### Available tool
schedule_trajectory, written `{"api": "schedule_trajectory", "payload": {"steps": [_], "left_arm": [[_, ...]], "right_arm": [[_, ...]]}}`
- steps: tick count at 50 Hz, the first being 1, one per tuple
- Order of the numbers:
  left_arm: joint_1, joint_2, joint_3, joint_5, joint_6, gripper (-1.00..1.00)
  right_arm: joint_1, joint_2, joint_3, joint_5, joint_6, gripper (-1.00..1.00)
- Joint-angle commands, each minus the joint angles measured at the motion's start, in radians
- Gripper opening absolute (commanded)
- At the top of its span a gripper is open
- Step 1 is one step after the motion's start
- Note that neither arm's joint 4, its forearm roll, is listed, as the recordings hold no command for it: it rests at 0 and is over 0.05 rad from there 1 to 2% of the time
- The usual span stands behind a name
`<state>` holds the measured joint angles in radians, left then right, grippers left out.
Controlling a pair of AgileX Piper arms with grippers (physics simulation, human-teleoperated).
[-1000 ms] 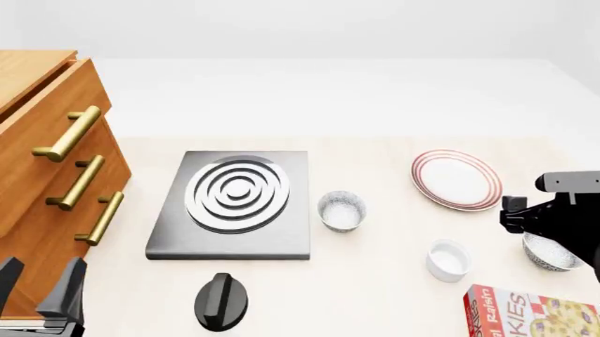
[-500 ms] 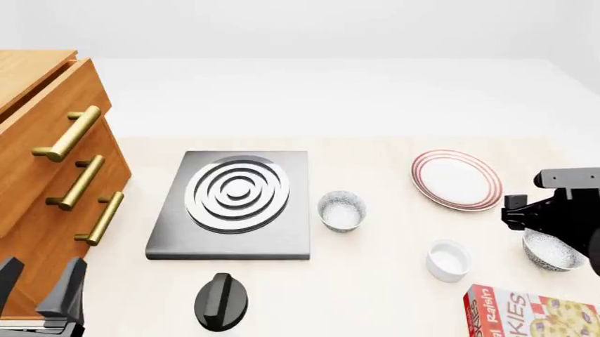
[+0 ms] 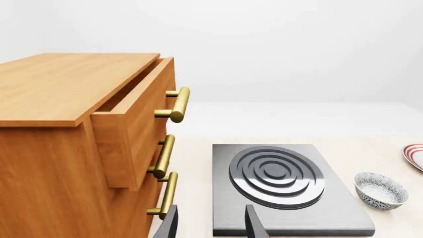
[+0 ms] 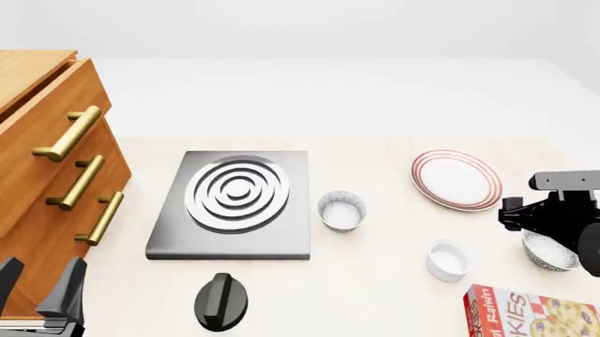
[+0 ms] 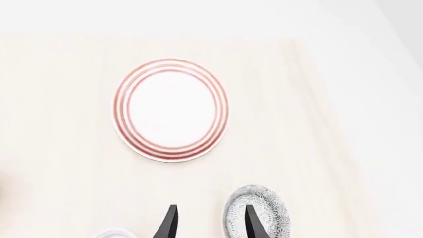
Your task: Pick the akita bowl next to the plate and place it on the plate.
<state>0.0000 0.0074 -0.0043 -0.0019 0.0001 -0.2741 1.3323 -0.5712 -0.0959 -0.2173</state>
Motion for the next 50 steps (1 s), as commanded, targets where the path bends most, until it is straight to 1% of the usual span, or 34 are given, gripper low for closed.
{"api": "schedule_trajectory", "payload": {"steps": [1, 3, 4, 5, 6, 8, 9, 10, 12, 13, 14, 16, 17, 19, 20, 21, 22, 24, 25, 26, 27, 28, 29, 33, 34, 35, 37, 38, 39, 41, 46, 47, 48, 50], "left_arm": [[0.0, 0.0, 0.0, 0.0, 0.0, 1.0], [0.0, 0.0, 0.0, 0.0, 0.0, 1.0], [0.0, 0.0, 0.0, 0.0, 0.0, 1.0], [0.0, 0.0, 0.0, 0.0, 0.0, 1.0], [0.0, 0.0, 0.0, 0.0, 0.0, 1.0], [0.0, 0.0, 0.0, 0.0, 0.0, 1.0], [0.0, 0.0, 0.0, 0.0, 0.0, 1.0], [0.0, 0.0, 0.0, 0.0, 0.0, 1.0], [0.0, 0.0, 0.0, 0.0, 0.0, 1.0], [0.0, 0.0, 0.0, 0.0, 0.0, 1.0], [0.0, 0.0, 0.0, 0.0, 0.0, 1.0], [0.0, 0.0, 0.0, 0.0, 0.0, 1.0], [0.0, 0.0, 0.0, 0.0, 0.0, 1.0], [0.0, 0.0, 0.0, 0.0, 0.0, 1.0], [0.0, 0.0, 0.0, 0.0, 0.0, 1.0], [0.0, 0.0, 0.0, 0.0, 0.0, 1.0], [0.0, 0.0, 0.0, 0.0, 0.0, 1.0], [0.0, 0.0, 0.0, 0.0, 0.0, 1.0], [0.0, 0.0, 0.0, 0.0, 0.0, 1.0], [0.0, 0.0, 0.0, 0.0, 0.0, 1.0], [0.0, 0.0, 0.0, 0.0, 0.0, 1.0], [0.0, 0.0, 0.0, 0.0, 0.0, 1.0], [0.0, 0.0, 0.0, 0.0, 0.0, 1.0], [0.0, 0.0, 0.0, 0.0, 0.0, 1.0], [0.0, 0.0, 0.0, 0.0, 0.0, 1.0], [0.0, 0.0, 0.0, 0.0, 0.0, 1.0], [0.0, 0.0, 0.0, 0.0, 0.0, 1.0], [0.0, 0.0, 0.0, 0.0, 0.0, 1.0], [0.0, 0.0, 0.0, 0.0, 0.0, 1.0], [0.0, 0.0, 0.0, 0.0, 0.0, 1.0], [0.0, 0.0, 0.0, 0.0, 0.0, 1.0], [0.0, 0.0, 0.0, 0.0, 0.0, 1.0], [0.0, 0.0, 0.0, 0.0, 0.001, 1.0], [0.0, 0.0, 0.0, 0.0, 0.001, 1.0]], "right_arm": [[-0.003, 0.073, 0.028, -0.078, 0.009, 1.0], [-0.005, 0.077, 0.029, -0.079, 0.008, 1.0], [-0.003, 0.053, 0.012, -0.037, 0.013, 1.0], [-0.005, 0.079, 0.032, -0.08, 0.01, 1.0], [-0.005, 0.089, 0.04, -0.094, 0.009, 1.0], [-0.005, 0.07, 0.027, -0.057, 0.01, 1.0], [-0.005, 0.07, 0.027, -0.057, 0.01, 1.0], [-0.007, 0.099, 0.051, -0.107, 0.013, 1.0], [-0.008, 0.106, 0.057, -0.12, 0.012, 1.0], [-0.01, 0.086, 0.045, -0.085, 0.012, 1.0], [-0.011, 0.079, 0.04, -0.073, 0.013, 1.0], [-0.024, 0.091, 0.042, -0.08, 0.004, 1.0], [-0.028, 0.086, 0.034, -0.065, 0.003, 1.0], [-0.028, 0.086, 0.034, -0.065, 0.003, 1.0], [-0.032, 0.111, 0.047, -0.098, -0.005, 1.0], [-0.034, 0.095, 0.031, -0.067, -0.008, 1.0], [-0.036, 0.199, 0.041, -0.156, -0.008, 1.0], [-0.034, 0.179, 0.034, -0.12, -0.004, 1.0], [-0.026, 0.203, 0.047, -0.134, -0.018, 1.0], [-0.026, 0.2, 0.051, -0.141, -0.01, 1.0], [-0.031, 0.234, 0.063, -0.189, -0.008, 1.0], [-0.033, 0.237, 0.063, -0.191, -0.009, 1.0], [-0.034, 0.214, 0.053, -0.157, -0.008, 1.0], [-0.047, 0.233, 0.052, -0.177, -0.015, 1.0], [-0.051, 0.199, 0.03, -0.125, -0.018, 1.0], [-0.054, 0.216, 0.038, -0.152, -0.019, 1.0], [-0.054, 0.191, 0.024, -0.116, -0.021, 1.0], [-0.053, 0.193, 0.023, -0.117, -0.018, 1.0], [-0.053, 0.224, 0.039, -0.162, -0.022, 1.0], [-0.051, 0.233, 0.039, -0.17, -0.02, 1.0], [-0.06, 0.234, 0.034, -0.168, -0.03, 1.0], [-0.061, 0.207, 0.024, -0.131, -0.03, 1.0], [-0.063, 0.203, 0.018, -0.12, -0.03, 1.0], [-0.064, 0.204, 0.023, -0.124, -0.03, 1.0]]}}
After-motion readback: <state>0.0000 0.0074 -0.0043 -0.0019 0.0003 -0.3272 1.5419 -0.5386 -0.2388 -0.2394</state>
